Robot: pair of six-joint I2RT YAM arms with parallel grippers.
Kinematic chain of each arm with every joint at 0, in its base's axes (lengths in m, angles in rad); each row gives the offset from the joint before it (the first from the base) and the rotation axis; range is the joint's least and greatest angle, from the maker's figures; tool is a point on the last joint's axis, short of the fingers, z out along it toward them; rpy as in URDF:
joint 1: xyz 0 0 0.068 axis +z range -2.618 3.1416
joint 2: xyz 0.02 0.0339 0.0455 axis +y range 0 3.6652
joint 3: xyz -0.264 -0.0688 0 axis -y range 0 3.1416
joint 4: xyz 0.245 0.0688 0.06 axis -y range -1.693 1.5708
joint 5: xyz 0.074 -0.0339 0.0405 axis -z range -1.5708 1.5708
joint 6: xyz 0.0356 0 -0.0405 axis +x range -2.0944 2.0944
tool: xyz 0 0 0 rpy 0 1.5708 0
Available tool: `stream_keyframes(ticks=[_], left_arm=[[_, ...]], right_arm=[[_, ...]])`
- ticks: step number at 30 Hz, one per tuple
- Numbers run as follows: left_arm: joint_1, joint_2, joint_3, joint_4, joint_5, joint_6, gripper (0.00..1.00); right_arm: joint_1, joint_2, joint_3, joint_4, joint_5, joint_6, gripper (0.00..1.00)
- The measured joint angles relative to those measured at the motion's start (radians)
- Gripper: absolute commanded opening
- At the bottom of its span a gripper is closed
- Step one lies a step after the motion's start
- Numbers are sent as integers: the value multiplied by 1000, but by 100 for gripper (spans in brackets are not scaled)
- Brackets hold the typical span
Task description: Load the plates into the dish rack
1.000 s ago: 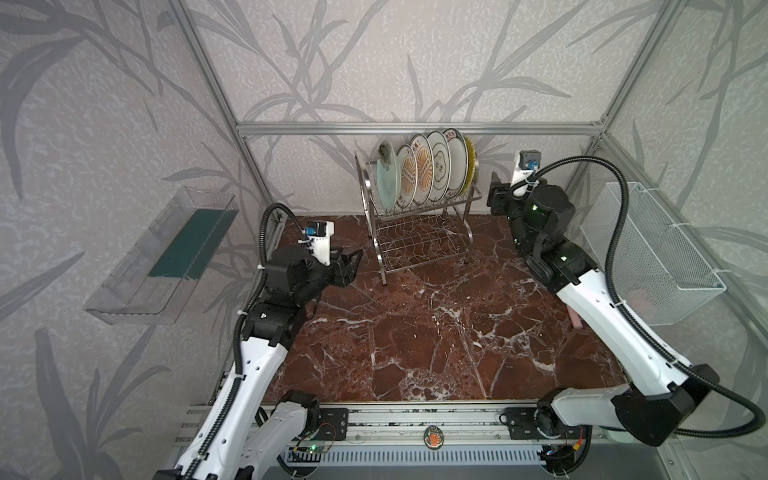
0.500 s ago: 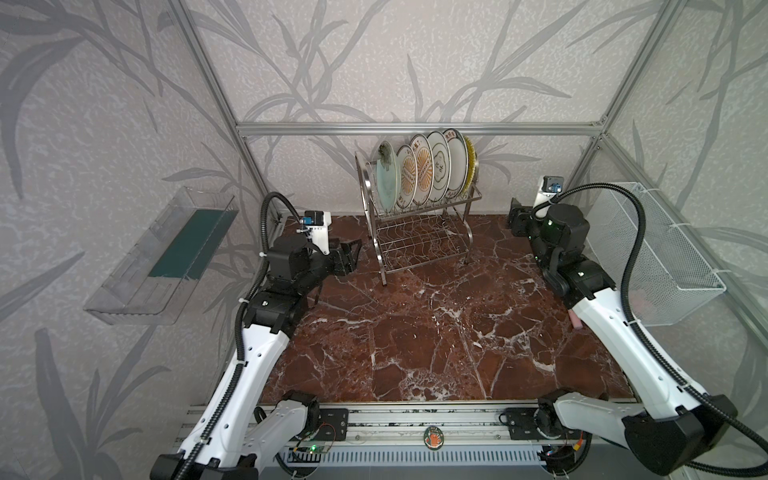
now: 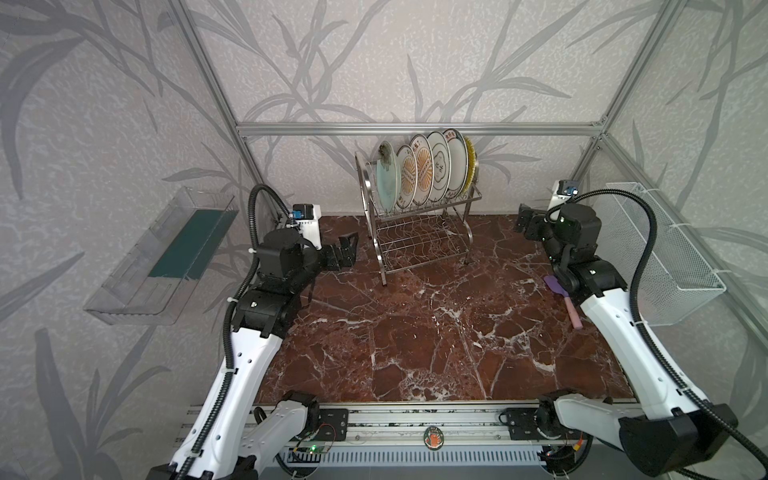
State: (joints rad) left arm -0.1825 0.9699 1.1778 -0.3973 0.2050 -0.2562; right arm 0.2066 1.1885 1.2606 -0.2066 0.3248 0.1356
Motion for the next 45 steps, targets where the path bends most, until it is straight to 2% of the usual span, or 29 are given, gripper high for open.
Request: stream_keyframes(ticks=[11,22,31,37,45], left_arm=[[0,0,-51,55,-61,3,99],[3,14,-279,239,-341,3,99],[44,56,-437,367,-494,52,99],[112,82,-560,469,-534,55,99],[184,146,-679,617,-531,55,99]], right_arm=[[-6,-64,-98,-2,-17,-13,99],[-101,-117,-295,57,-64,0,99],[-165,-118,-458,149,-117,14,99],[-187,-115,-537,216,-145,5,99],[-212,-103,-567,262,-169,-8,99]])
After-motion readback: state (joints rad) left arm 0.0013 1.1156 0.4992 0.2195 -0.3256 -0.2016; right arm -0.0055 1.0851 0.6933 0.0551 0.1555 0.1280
